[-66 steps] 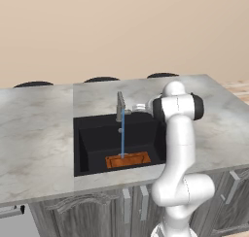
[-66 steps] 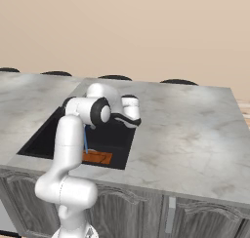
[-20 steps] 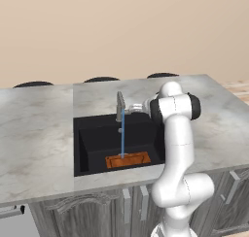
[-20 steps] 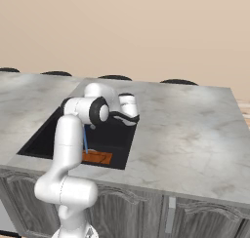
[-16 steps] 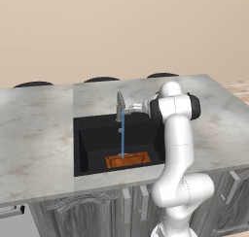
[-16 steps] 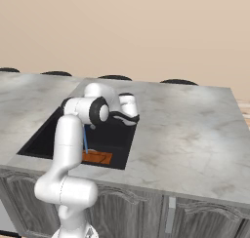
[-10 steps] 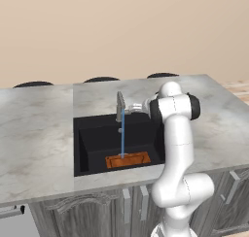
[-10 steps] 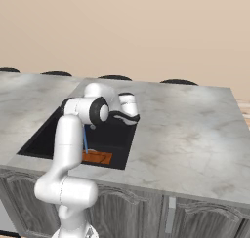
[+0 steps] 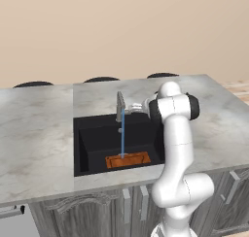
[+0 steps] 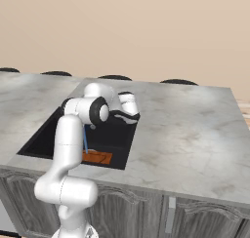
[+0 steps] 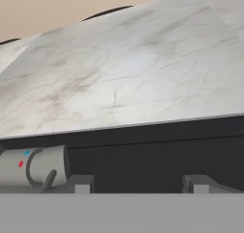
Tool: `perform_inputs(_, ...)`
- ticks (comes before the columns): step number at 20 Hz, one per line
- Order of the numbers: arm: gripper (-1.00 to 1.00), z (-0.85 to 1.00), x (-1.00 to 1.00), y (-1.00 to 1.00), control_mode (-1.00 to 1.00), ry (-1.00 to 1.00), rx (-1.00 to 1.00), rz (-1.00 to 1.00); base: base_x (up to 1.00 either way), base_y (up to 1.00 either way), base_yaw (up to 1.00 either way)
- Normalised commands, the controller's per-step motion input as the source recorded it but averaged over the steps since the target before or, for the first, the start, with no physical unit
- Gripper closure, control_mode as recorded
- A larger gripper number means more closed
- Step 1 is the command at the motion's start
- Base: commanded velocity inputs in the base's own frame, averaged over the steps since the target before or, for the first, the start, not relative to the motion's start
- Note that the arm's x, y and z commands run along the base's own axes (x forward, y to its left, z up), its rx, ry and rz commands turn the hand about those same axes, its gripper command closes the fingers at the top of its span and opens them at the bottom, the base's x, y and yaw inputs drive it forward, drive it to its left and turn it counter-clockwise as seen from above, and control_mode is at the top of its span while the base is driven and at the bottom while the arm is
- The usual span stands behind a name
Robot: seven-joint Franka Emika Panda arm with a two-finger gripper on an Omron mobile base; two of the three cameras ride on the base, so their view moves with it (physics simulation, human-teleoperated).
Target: Turn on the sink faucet with hot water and rinse the cutting board for ten seconds, then turn off the faucet. Push the cutting board to reach the water if necessary.
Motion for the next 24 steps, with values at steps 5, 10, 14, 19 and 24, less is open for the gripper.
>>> perform_inputs(5,-1.0,0.0,0.08,0.46,-1.0,0.0,0.0,0.0,0.0,0.0,0.0)
perform_inputs(10,-1.0,0.0,0.09,0.48,-1.0,0.0,0.0,0.0,0.0,0.0,0.0)
perform_inputs(14,-1.0,0.0,0.06,0.47,-1.0,0.0,0.0,0.0,0.0,0.0,0.0)
perform_inputs(19,-1.0,0.0,0.05,0.46,-1.0,0.0,0.0,0.0,0.0,0.0,0.0)
perform_inputs(24,-1.0,0.0,0.06,0.47,-1.0,0.0,0.0,0.0,0.0,0.0,0.0)
